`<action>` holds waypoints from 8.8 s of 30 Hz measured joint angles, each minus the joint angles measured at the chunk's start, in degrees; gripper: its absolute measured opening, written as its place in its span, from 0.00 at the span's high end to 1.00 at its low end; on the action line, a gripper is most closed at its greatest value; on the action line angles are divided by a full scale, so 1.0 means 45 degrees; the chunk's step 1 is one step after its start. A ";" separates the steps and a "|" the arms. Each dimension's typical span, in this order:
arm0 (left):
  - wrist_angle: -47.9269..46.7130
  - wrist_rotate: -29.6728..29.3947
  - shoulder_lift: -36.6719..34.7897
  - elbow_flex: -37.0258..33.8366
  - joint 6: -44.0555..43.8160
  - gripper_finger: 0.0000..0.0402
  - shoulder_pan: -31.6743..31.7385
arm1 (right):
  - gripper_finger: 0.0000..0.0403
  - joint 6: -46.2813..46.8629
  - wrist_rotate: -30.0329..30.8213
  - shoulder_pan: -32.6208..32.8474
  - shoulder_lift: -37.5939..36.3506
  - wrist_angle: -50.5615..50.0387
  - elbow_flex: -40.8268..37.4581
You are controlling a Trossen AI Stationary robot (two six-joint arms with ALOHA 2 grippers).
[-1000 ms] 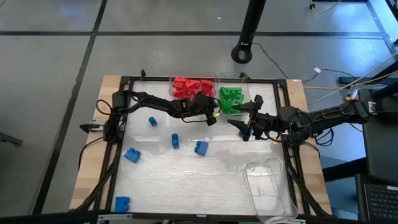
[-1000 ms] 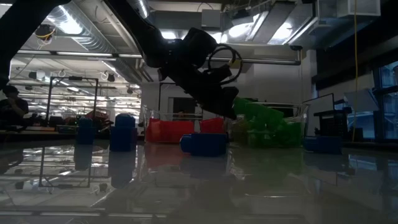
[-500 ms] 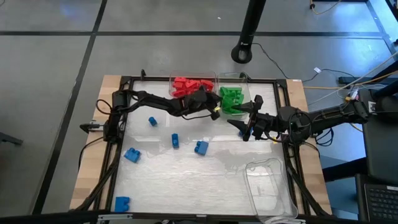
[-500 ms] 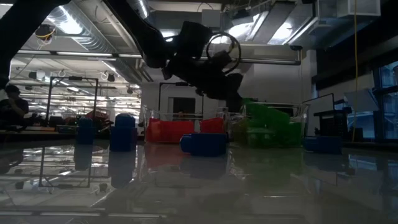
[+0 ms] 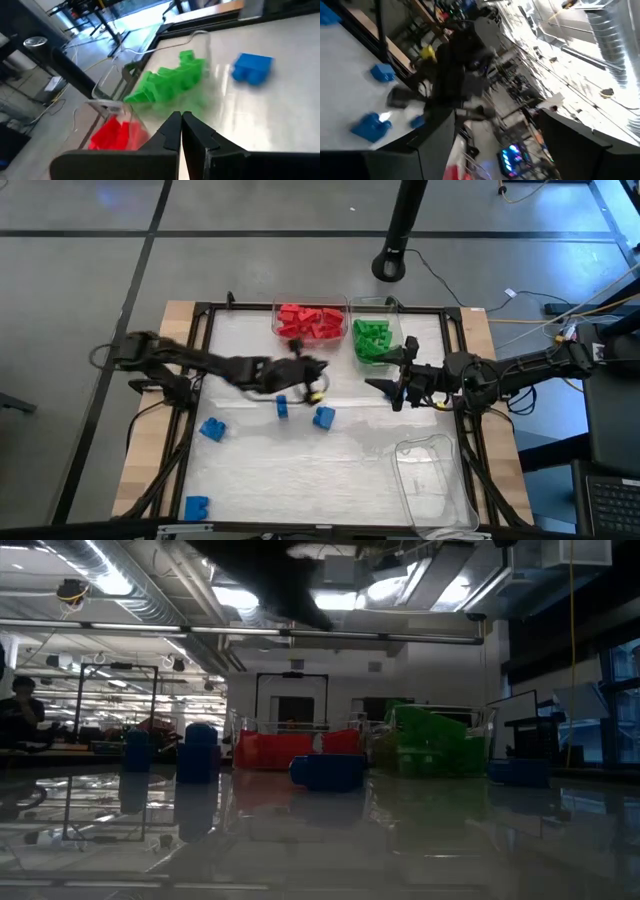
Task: Sort blocks
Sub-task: Put the blue game piece into the bottom transparent bin
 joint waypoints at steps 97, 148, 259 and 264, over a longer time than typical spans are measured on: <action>0.2065 -0.0177 -1.0941 -0.7223 0.1214 0.99 -0.2866 | 0.95 0.1567 0.4411 0.1258 1.3979 -0.3939 0.6174; 0.1682 -0.0173 -1.0941 -0.7223 0.0725 0.99 -0.2864 | 0.77 2.6686 -0.2719 0.9398 0.5585 -1.8813 0.4104; 0.1346 -0.0172 -1.0943 -0.7223 0.0646 0.99 -0.2863 | 0.01 1.6175 -0.1039 -0.1773 0.5395 -1.4788 0.1209; 0.1342 -0.0172 -1.0945 -0.7223 0.0641 0.99 -0.2863 | 0.01 1.5803 -0.1005 -0.2158 0.5395 -1.4805 0.1209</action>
